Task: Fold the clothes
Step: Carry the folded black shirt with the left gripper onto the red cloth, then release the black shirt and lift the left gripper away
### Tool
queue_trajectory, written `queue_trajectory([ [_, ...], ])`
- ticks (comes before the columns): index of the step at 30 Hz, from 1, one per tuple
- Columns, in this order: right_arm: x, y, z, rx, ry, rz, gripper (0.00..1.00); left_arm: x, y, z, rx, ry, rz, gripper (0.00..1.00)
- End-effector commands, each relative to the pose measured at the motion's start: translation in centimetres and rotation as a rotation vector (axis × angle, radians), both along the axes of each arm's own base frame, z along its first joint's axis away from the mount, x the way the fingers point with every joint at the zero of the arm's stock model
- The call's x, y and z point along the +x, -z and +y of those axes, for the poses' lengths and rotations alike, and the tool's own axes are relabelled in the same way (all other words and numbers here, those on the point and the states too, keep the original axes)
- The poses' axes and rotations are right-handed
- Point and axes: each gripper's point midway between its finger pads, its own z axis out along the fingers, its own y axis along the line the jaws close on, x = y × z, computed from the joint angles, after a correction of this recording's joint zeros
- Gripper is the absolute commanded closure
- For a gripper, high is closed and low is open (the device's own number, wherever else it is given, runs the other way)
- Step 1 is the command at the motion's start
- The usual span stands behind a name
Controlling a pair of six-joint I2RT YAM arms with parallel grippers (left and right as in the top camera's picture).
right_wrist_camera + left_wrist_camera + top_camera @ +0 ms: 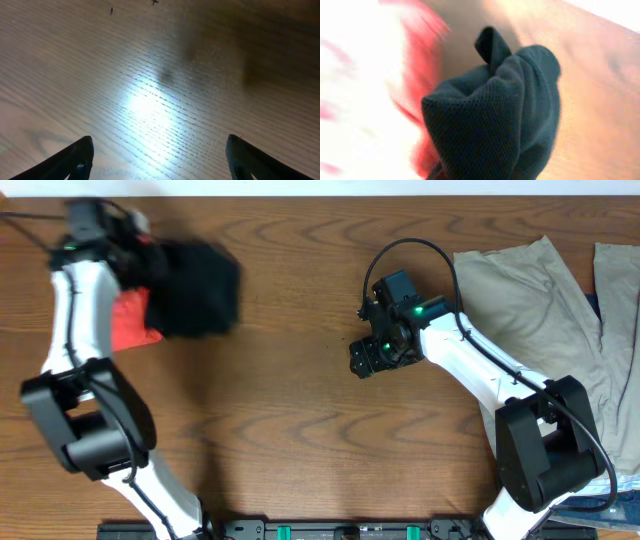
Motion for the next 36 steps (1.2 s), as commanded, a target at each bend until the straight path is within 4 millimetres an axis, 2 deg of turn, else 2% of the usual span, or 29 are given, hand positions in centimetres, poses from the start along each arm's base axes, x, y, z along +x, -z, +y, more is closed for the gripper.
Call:
queue_trajectory([
  [1,-0.1,0.6,-0.4,-0.013,0.02,0.021,0.17,0.2,-3.7,7.7,0.137,-0.186,-0.102,0.88],
  [2,-0.1,0.6,-0.4,-0.013,0.02,0.021,0.17,0.0,-3.7,9.1,0.152,-0.215,-0.107,0.78],
  [4,-0.1,0.6,-0.4,-0.012,0.019,0.021,0.17,-0.7,-3.3,11.4,0.16,-0.261,-0.099,0.38],
  [6,-0.2,0.6,-0.4,-0.013,0.019,0.021,0.16,-1.8,-2.6,13.4,0.158,-0.304,-0.076,0.12],
  [7,-0.2,0.6,-0.4,-0.013,0.02,0.023,0.16,-2.4,-2.2,14.2,0.154,-0.323,-0.063,0.02],
  [9,-0.3,0.7,-0.5,-0.016,0.019,0.028,0.16,-3.6,-1.7,15.8,0.121,-0.392,-0.04,0.02],
  [12,-0.3,0.7,-0.5,-0.017,0.02,0.029,0.15,-4.8,-1.4,17.1,0.086,-0.454,-0.025,0.02],
  [16,-0.2,0.7,-0.6,-0.016,0.025,0.029,0.15,-4.6,-1.5,16.5,0.031,-0.438,-0.037,0.02],
  [22,1.3,0.4,-1.1,0.015,0.162,0.024,0.11,-1.9,-1.8,11.0,-0.028,-0.3,-0.062,0.02],
  [26,2.6,0.3,-2.7,0.024,0.223,0.011,0.09,0.0,-1.5,5.0,-0.024,-0.166,-0.045,0.02],
  [27,2.9,0.3,-3.5,0.024,0.243,0.011,0.08,0.3,-1.3,3.2,-0.023,-0.134,-0.033,0.02],
  [28,3.3,0.3,-4.3,0.024,0.266,0.011,0.03,0.5,-1.2,1.6,-0.025,-0.104,-0.023,0.02],
  [29,3.6,0.3,-5.0,0.024,0.287,0.011,0.02,0.7,-0.9,-0.3,-0.028,-0.066,-0.011,0.02],
  [32,4.7,0.3,-8.0,0.029,0.368,0.016,0.01,0.1,0.2,-5.7,-0.041,0.033,0.055,0.02],
  [34,4.9,0.3,-9.7,0.043,0.416,0.036,0.01,-1.3,1.0,-8.9,-0.051,0.092,0.13,0.02],
  [36,4.5,0.3,-11.4,0.06,0.44,0.069,0.01,-3.2,1.9,-11.1,-0.045,0.13,0.22,0.02],
])
